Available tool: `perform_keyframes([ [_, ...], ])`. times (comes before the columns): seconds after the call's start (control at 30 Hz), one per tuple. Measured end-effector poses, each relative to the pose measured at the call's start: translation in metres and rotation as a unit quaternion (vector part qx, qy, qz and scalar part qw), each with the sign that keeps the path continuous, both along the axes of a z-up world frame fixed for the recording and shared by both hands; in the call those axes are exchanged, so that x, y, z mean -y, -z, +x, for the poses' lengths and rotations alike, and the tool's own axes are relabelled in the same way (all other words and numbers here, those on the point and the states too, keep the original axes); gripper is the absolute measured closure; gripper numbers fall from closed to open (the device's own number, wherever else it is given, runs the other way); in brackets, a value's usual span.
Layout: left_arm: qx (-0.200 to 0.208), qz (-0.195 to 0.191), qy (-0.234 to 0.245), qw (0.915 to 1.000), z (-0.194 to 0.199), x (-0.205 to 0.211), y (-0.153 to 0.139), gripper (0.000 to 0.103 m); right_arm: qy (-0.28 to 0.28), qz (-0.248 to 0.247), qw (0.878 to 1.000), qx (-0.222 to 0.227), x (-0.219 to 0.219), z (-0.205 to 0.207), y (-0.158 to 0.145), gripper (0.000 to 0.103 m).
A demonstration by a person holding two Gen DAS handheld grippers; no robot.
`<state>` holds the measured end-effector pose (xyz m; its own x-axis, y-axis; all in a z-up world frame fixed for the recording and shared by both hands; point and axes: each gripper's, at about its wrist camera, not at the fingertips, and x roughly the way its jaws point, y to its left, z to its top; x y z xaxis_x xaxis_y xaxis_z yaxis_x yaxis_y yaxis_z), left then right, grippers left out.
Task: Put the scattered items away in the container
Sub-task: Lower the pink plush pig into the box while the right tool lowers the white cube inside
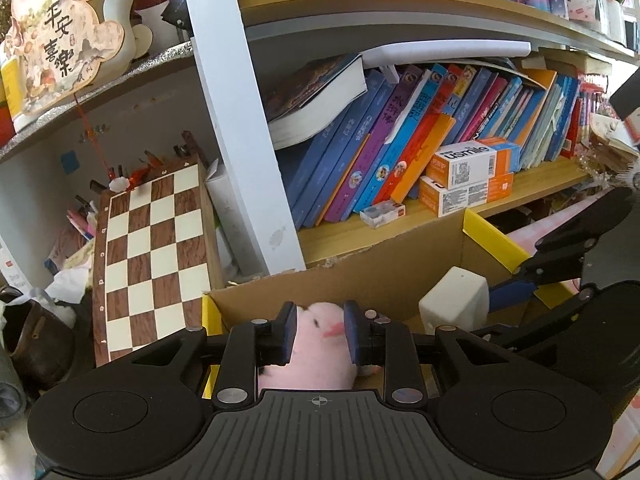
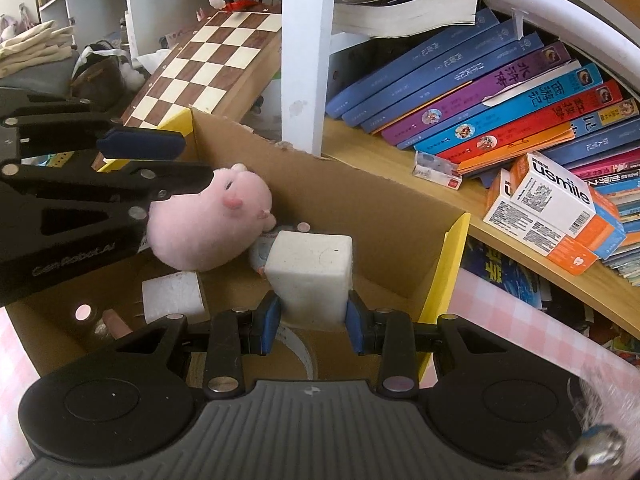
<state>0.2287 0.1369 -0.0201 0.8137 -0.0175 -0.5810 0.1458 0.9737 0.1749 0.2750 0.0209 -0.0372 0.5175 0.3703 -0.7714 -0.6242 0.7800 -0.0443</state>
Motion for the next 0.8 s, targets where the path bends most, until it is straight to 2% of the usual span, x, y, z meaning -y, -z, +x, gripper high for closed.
perform_keyframes([
  [0.53,-0.005,-0.003,0.013,0.9999,-0.009,0.003,0.001,0.073,0.005,-0.015,1.000,0.007,-0.002,0.008,0.004,0.070],
  [0.6,-0.007,-0.003,0.013,0.9999,-0.009,0.003,0.002,0.066,0.004,-0.018,1.000,0.009,-0.004,0.009,0.005,0.070],
  [0.8,-0.007,-0.003,0.011,0.9999,-0.009,0.002,0.004,0.064,0.001,-0.026,1.000,0.013,-0.008,0.011,0.007,0.070],
])
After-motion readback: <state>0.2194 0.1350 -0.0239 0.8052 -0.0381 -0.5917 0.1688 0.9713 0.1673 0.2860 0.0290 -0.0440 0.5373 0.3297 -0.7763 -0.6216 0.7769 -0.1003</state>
